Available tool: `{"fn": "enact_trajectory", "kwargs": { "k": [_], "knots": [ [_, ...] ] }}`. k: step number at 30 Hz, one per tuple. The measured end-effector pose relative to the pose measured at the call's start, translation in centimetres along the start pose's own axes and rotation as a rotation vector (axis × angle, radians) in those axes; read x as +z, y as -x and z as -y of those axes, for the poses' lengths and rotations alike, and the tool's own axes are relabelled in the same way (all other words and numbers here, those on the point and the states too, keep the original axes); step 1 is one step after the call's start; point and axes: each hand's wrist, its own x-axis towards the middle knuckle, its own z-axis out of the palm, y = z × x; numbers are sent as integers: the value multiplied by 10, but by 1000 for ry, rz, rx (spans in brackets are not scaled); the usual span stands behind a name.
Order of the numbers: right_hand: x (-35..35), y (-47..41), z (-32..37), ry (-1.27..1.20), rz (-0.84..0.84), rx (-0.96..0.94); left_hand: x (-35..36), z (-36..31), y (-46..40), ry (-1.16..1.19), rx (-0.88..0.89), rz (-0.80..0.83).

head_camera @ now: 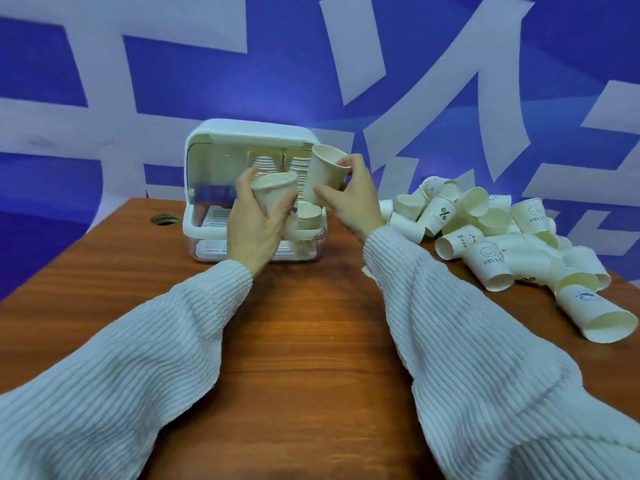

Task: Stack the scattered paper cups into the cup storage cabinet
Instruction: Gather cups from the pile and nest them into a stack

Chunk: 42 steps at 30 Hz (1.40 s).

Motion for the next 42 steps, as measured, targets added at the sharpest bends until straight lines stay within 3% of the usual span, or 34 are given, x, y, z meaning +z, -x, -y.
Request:
{"fn": "enact_trajectory", "kwargs": {
  "k": [9, 15, 22, 27, 32, 37, 42],
  "knots": [
    [31, -13, -17, 469, 371, -170, -24, 22, -9, -46, -56, -76],
    [40, -16, -19, 788, 458, -273, -17, 24, -16, -27, -81, -57],
    [45, -15, -30, 849, 574, -273, -6, 26, -30, -87, -36, -99],
    [38, -2, -36, 449, 433, -187, 8, 18, -45, -57, -28, -94],
    [22, 16, -48, 415, 389, -113, 23, 17, -56, -125, 20, -36],
    [1, 21, -56, 396, 320, -72, 35, 29, -60, -466, -15, 227],
    [-19, 14, -80, 449, 111, 38, 41, 27, -47, -859, 97, 383]
  ]
}}
